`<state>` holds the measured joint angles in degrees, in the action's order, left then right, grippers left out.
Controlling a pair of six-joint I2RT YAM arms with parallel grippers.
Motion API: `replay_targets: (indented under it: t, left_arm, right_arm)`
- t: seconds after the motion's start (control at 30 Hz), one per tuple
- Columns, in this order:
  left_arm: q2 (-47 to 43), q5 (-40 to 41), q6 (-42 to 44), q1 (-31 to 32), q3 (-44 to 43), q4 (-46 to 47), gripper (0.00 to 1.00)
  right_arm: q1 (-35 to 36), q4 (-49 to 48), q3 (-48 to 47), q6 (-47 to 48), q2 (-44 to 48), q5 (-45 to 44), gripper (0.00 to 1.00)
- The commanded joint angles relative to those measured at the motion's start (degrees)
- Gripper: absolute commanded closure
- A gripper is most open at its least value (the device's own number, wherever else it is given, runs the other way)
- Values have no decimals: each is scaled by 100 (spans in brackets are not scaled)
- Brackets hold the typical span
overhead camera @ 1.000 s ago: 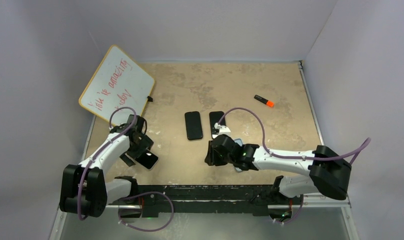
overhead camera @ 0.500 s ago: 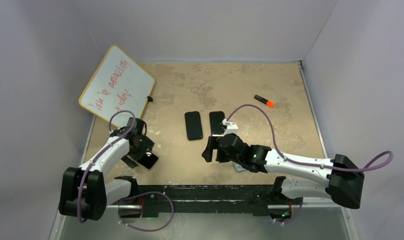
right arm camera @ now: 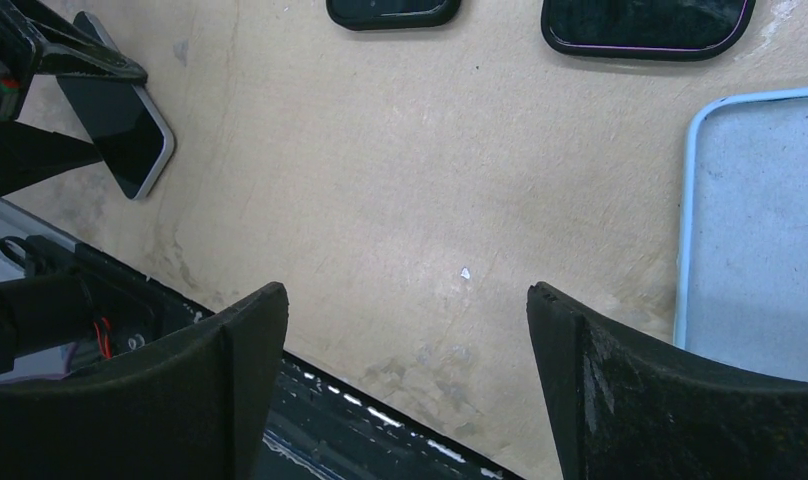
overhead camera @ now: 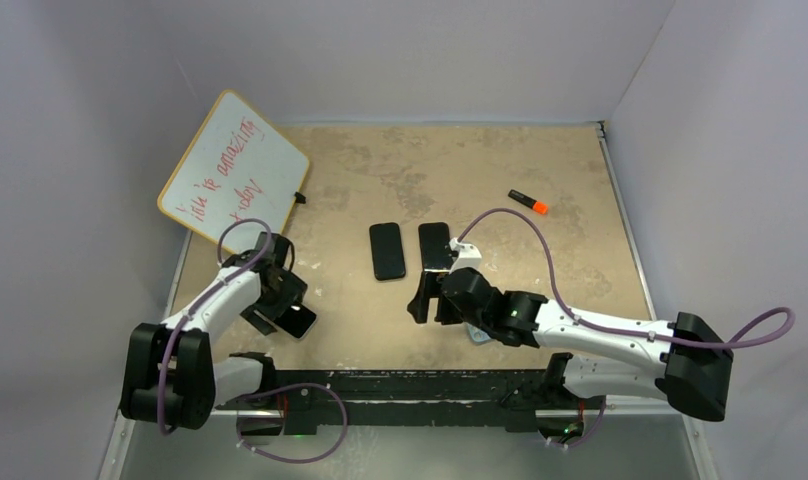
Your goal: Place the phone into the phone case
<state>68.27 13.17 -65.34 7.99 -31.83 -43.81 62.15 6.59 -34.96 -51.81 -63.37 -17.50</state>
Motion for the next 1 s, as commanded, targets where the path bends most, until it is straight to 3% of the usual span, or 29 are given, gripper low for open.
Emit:
replay_targets:
  t: [0.0, 0.1, 0.2, 0.43, 0.67, 0.97]
  left_arm:
    - [436, -137, -255, -41, 180, 273, 13]
    - [460, -211, -226, -39, 248, 377, 21]
    - [336, -280, -155, -41, 230, 351, 36]
    - [-180, -718, 271, -36, 107, 333, 56]
    - [-628, -1277, 653, -34, 161, 419, 65]
    - [-1224, -2517, 1169, -18, 373, 1069, 69]
  right_arm:
    - [16, 50, 34, 58, 57, -239, 11]
    - [16, 1, -1, 81, 29, -184, 10]
    - [16, -104, -21, 166, 10, -53, 10]
    - [16, -495, -188, 460, -251, 538, 13]
    - [20, -1423, -186, 23, -737, 1159, 24]
    - [34, -2465, -539, -277, -1537, 1739, 33]
